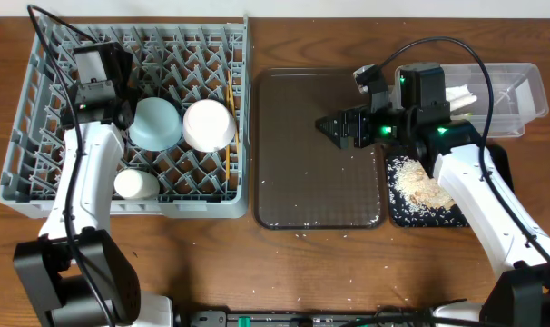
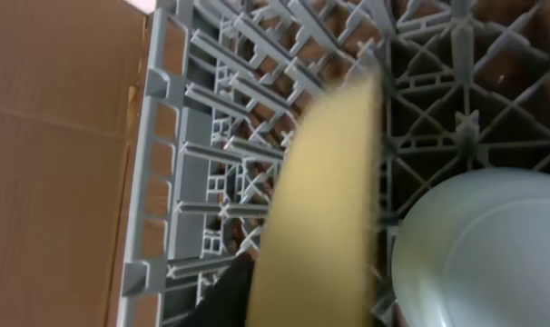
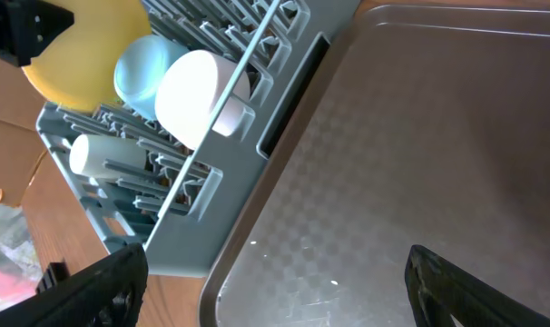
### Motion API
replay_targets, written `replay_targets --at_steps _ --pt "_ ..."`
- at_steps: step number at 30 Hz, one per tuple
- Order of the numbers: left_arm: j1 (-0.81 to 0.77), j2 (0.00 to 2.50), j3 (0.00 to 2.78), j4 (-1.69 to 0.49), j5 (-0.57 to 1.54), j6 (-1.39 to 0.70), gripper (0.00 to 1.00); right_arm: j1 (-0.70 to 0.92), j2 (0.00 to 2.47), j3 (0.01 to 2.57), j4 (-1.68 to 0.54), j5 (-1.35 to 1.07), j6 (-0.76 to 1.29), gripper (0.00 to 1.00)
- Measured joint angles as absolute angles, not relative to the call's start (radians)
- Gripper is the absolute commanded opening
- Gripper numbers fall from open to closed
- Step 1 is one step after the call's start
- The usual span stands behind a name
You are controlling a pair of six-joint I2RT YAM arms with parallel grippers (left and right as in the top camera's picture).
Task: Sort waste into correct bins and load items into the dishwasher
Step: 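Place yellow plate upright into dish rack with left gripper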
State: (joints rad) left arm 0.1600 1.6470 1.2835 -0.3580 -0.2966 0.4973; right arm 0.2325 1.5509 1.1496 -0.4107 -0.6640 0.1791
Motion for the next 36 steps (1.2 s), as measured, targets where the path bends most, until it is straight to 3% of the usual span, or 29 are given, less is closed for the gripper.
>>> replay_targets --at_steps 4,6,9,17,25,30,33,36 --pt "0.16 1.661 1.283 -0.358 -0.287 0.492 0.5 0.233 1.551 1.15 -0.411 -0.657 0.179 0.89" --pt "0.16 1.666 1.283 -0.359 -0.286 0.494 0.72 0.233 1.551 1.15 -0.411 -0.657 0.179 0.88" --pt "0.16 1.667 1.283 -0.356 -0.286 0.485 0.87 0.233 1.551 1.15 -0.414 -0.657 0.179 0.87" --pt "0.16 1.611 1.283 -0.361 -0.256 0.312 0.9 0.233 1.551 1.15 -0.465 -0.529 0.179 0.88" --pt "0.146 1.271 1.283 -0.49 0.016 0.163 0.9 0.233 1.551 1.15 -0.485 -0.487 0.179 0.79" --pt "0.06 1.1 1.284 -0.609 0.099 0.109 0.85 0.233 1.536 1.15 -0.541 -0.423 0.177 0.78" --pt "-0.007 1.031 1.284 -0.686 0.11 0.095 0.85 0.233 1.488 1.149 -0.565 -0.402 0.174 0.8" --pt "-0.073 0.968 1.284 -0.735 0.126 0.054 0.85 0.234 1.417 1.149 -0.572 -0.39 0.168 0.88"
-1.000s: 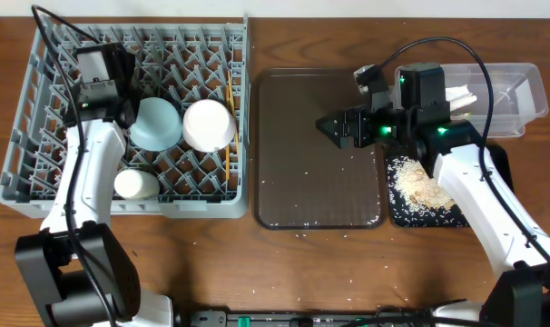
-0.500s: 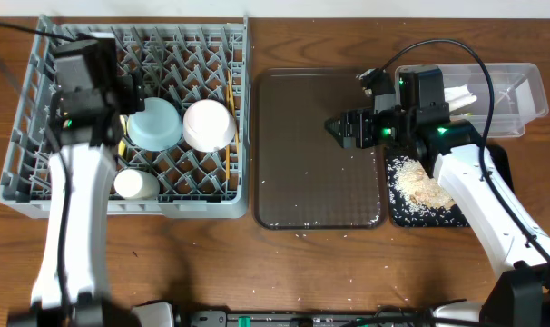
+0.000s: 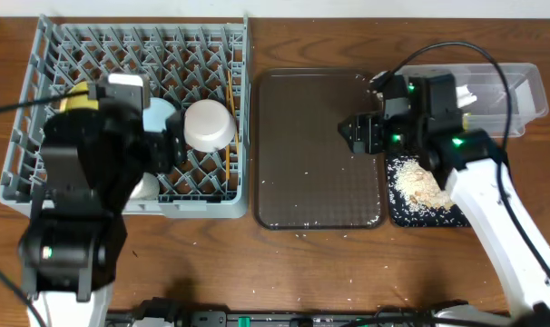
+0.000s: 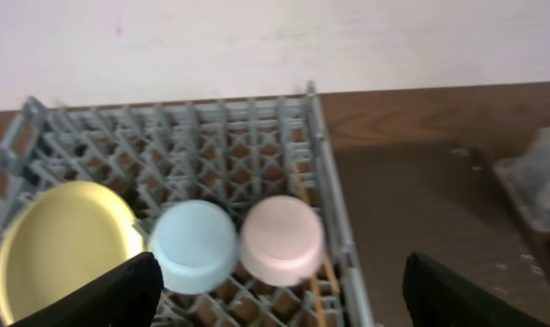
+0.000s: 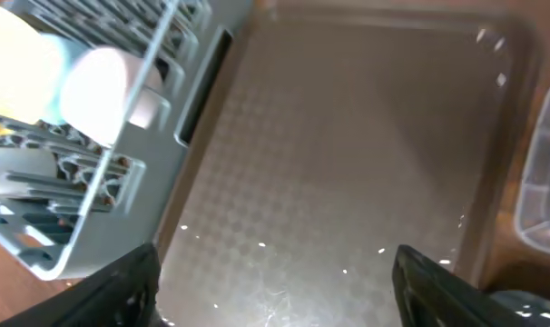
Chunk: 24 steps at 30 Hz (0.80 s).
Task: Sort waste into correct bins and load items into the dishwasher
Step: 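Place yellow plate upright into dish rack with left gripper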
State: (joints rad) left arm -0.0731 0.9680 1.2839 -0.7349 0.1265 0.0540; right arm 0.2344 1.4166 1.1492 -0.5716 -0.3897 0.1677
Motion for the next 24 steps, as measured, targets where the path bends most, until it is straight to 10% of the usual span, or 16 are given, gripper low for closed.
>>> replay_targets --at_steps 2,24 --pt "-0.111 0.945 1.284 -0.76 0.164 0.014 0.85 0.25 1.365 1.149 -0.57 -0.385 0.159 0.99" --pt "-0.152 0.974 1.284 -0.833 0.29 -0.03 0.96 0.269 1.337 1.149 -0.572 -0.384 0.148 0.99"
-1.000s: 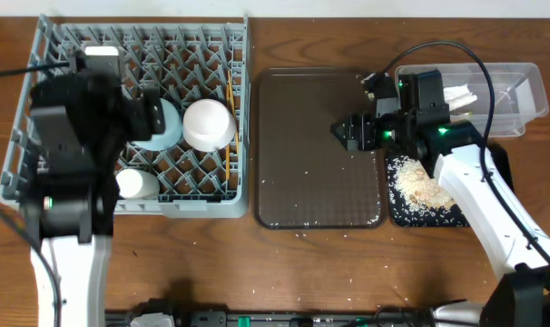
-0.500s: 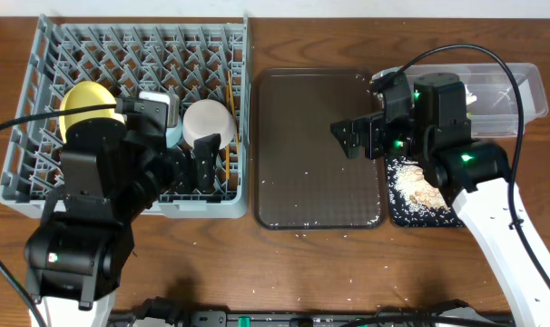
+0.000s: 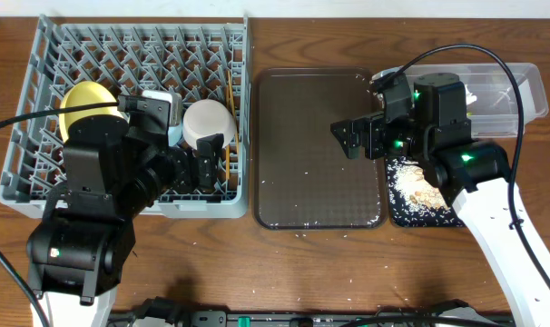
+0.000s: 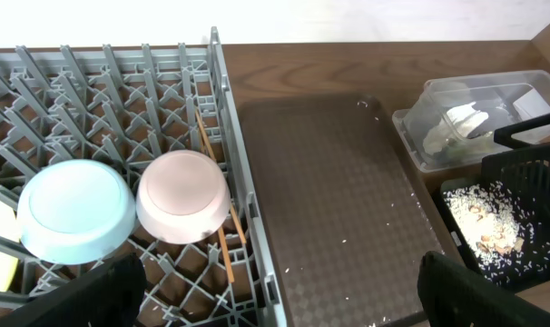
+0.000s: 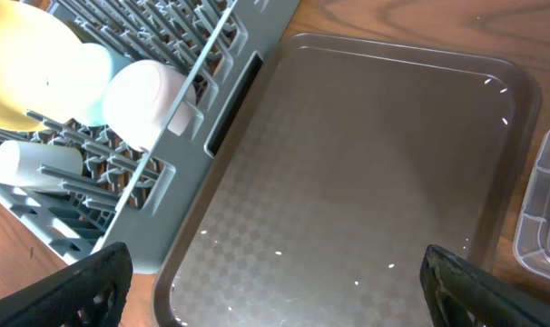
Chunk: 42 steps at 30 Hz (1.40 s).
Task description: Sort waste into correct bins and load items into the dishwasher
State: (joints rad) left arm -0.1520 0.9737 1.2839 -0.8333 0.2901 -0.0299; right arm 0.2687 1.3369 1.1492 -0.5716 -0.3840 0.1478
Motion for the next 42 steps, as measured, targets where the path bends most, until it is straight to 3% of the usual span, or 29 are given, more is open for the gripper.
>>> replay_targets --at_steps 8,19,28,35,42 --pt "-0.11 0.825 1.17 -0.764 0.132 -0.08 0.96 0.269 1.337 1.149 -0.572 -0.384 0.148 0.99" --pt "0.025 0.341 0.549 -0.288 0.05 -0.165 0.97 0.269 1.337 1.15 -0.573 -0.38 0.148 0.99" --pt "0.025 0.053 0.241 -0.119 0.047 -0.173 0.97 0.269 1.337 1.15 -0.572 -0.38 0.148 0.99" --pt "0.025 0.01 0.063 0.012 0.045 -0.177 0.97 0.269 1.337 1.15 -0.572 -0.38 0.148 0.99" --pt "0.025 0.011 0.008 -0.001 0.046 -0.181 0.97 0.269 1.337 1.15 -0.572 -0.38 0.148 0.99"
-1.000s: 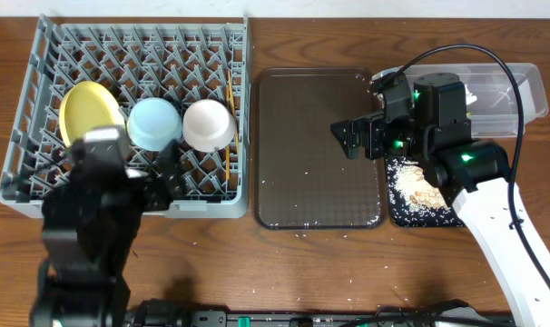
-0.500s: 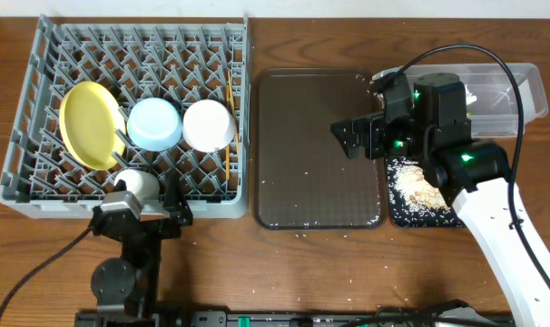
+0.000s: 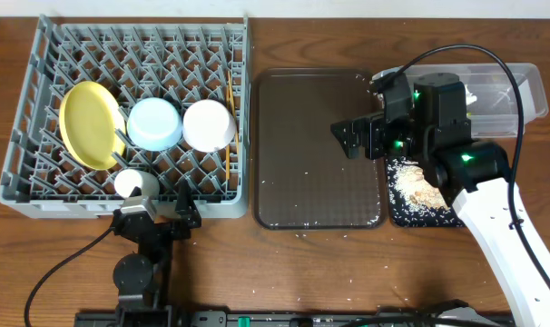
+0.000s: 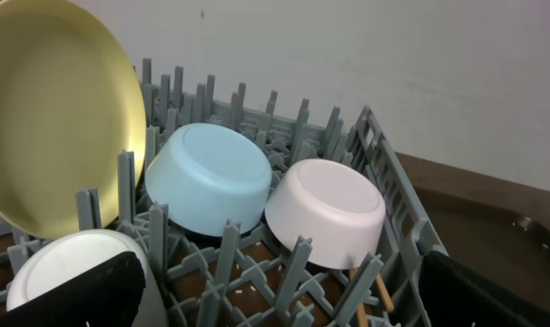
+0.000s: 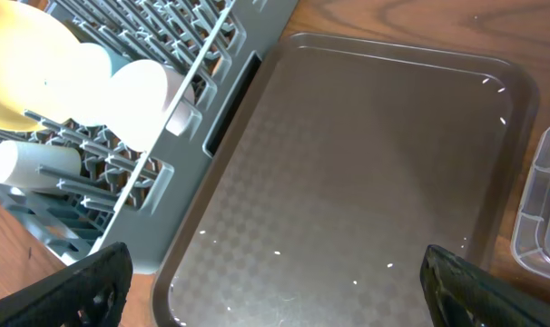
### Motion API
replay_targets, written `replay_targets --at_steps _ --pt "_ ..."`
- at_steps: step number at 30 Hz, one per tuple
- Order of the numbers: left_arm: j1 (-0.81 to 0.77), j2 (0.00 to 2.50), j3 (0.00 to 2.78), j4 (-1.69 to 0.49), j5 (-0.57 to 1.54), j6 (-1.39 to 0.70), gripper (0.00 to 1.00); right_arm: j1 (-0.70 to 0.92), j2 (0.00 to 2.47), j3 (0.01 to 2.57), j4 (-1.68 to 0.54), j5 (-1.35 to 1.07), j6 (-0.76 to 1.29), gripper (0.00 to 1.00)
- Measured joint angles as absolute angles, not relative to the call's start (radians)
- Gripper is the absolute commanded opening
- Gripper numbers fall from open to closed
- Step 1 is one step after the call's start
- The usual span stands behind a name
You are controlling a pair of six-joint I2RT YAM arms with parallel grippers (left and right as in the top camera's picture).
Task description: Sort waste into correct bins and load items into the dishwasher
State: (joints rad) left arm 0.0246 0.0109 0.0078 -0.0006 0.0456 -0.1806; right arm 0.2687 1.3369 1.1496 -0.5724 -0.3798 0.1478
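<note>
The grey dish rack (image 3: 21, 195) holds a yellow plate (image 3: 89, 124) standing on edge, a blue bowl (image 3: 155, 123) and a white bowl (image 3: 209, 124) upside down, and a white cup (image 3: 132, 183). My left gripper (image 3: 159, 207) is open and empty at the rack's front wall. Its wrist view shows the yellow plate (image 4: 57, 118), blue bowl (image 4: 211, 177) and white bowl (image 4: 328, 211) just ahead. My right gripper (image 3: 352, 136) is open and empty above the right side of the brown tray (image 3: 311, 182), with the same tray (image 5: 375, 163) below it in its wrist view.
A black bin (image 3: 397, 211) holding rice and crumbs sits right of the tray. Behind it is a clear plastic container (image 3: 520, 91) with white scraps. A wooden stick (image 3: 228, 91) lies along the rack's right side. Rice grains are scattered on the tray and table.
My left arm was high over the rack's front part. Now it is folded low at the table's front edge, gripper open facing the rack. The right arm has not moved.
At first my left gripper was at the rack's back left with the yellow plate close in its view. Then the plate stood in the rack and the gripper was open and clear. It then drew back toward the front. My right gripper stayed open over the tray.
</note>
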Motion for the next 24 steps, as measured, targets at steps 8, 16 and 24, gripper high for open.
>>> replay_targets --at_steps 8,16,24 --pt "0.025 0.011 0.012 -0.019 0.049 -0.183 0.97 0.269 1.337 1.15 -0.573 -0.38 0.148 0.99" --pt "0.025 0.011 0.012 -0.019 0.049 -0.183 0.97 0.269 1.337 1.15 -0.572 -0.38 0.148 0.99" --pt "0.025 0.011 0.012 -0.019 0.049 -0.183 0.97 0.269 1.332 1.148 -0.603 -0.339 0.136 0.99"
